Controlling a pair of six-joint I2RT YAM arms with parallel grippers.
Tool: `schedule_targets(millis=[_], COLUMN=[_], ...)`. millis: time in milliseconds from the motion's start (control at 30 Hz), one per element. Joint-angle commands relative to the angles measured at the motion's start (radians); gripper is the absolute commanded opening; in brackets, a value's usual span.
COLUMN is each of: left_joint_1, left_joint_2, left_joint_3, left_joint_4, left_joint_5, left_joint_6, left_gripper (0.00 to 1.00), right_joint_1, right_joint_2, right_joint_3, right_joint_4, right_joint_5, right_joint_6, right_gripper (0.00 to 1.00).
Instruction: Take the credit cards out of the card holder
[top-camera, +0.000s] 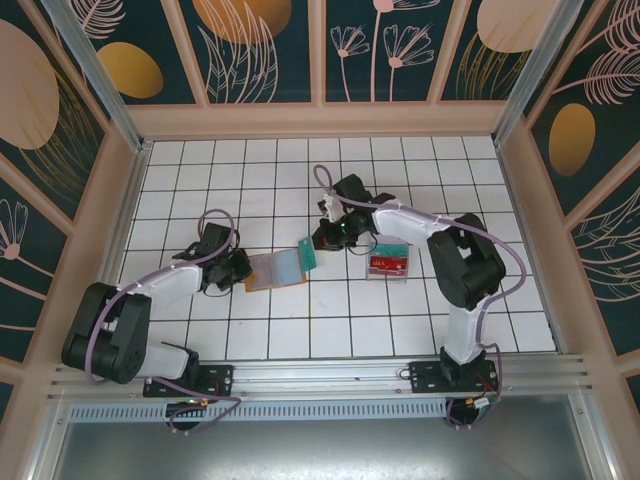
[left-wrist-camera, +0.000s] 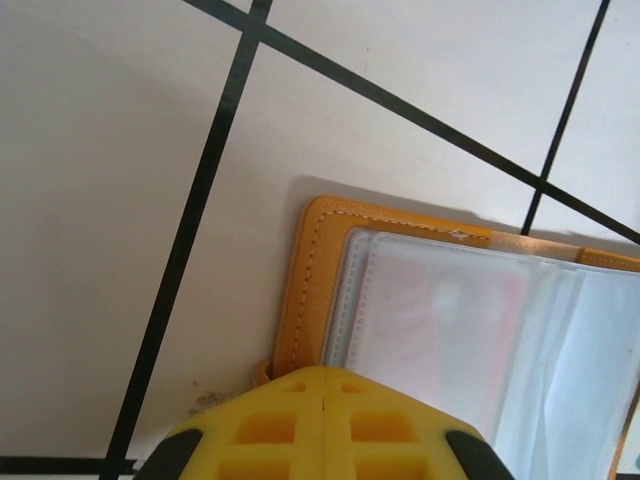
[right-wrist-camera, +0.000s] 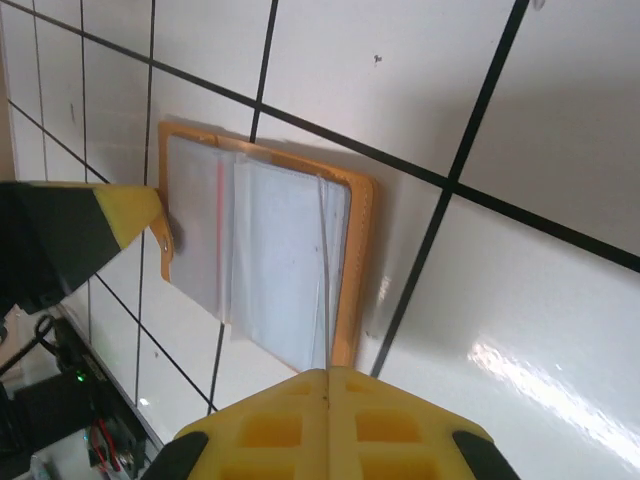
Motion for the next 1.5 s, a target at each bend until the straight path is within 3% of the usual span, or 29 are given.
schedule_targets(millis=[0,33,167,433,633,667,833,1067,1467], left_joint_1=[0.0,0.0,0.0,0.0,0.0,0.0,0.0,0.0,0.0], left_joint_2=[-0.043,-0.052,-0.079,-0.115,-0.114,-0.114,-0.119,-0.122,-0.147], left_joint_3=[0.051,0.061,0.095,0.125,0.13,0.13,0.117,0.106,0.063], left_joint_4=[-0.032,-0.031,-0.021,0.029,0.053,0.054,0.071,0.072,0.075], left_joint_5=[0.026,0.03,0.047,0.062,0.082,0.082,0.084,0.086,0.077], left_joint_6=[0.019,0.02,0.031,0.06,0.091,0.094,0.102,0.102,0.09], left_gripper=[0.11,0.22,0.46,0.73,0.78,0.83,0.87,0.87,0.87], right_joint_1=[-0.003,-0.004,-0.003,0.012,0.092,0.098,0.109,0.108,0.123], right_joint_2=[-0.065,-0.075,-0.133,-0.271,-0.377,-0.386,-0.434,-0.455,-0.446], right_joint_3=[0.067,0.083,0.128,0.113,-0.029,-0.039,-0.119,-0.203,-0.285], right_joint_4=[-0.157,-0.194,-0.305,-0.414,-0.405,-0.409,-0.39,-0.339,-0.326], right_joint_5=[0.094,0.126,0.277,0.551,0.812,0.847,0.979,1.023,0.991], right_joint_6=[-0.115,-0.141,-0.233,-0.475,-0.724,-0.749,-0.879,-1.01,-1.035], right_gripper=[0.0,0.0,0.0,0.0,0.0,0.0,0.0,0.0,0.0])
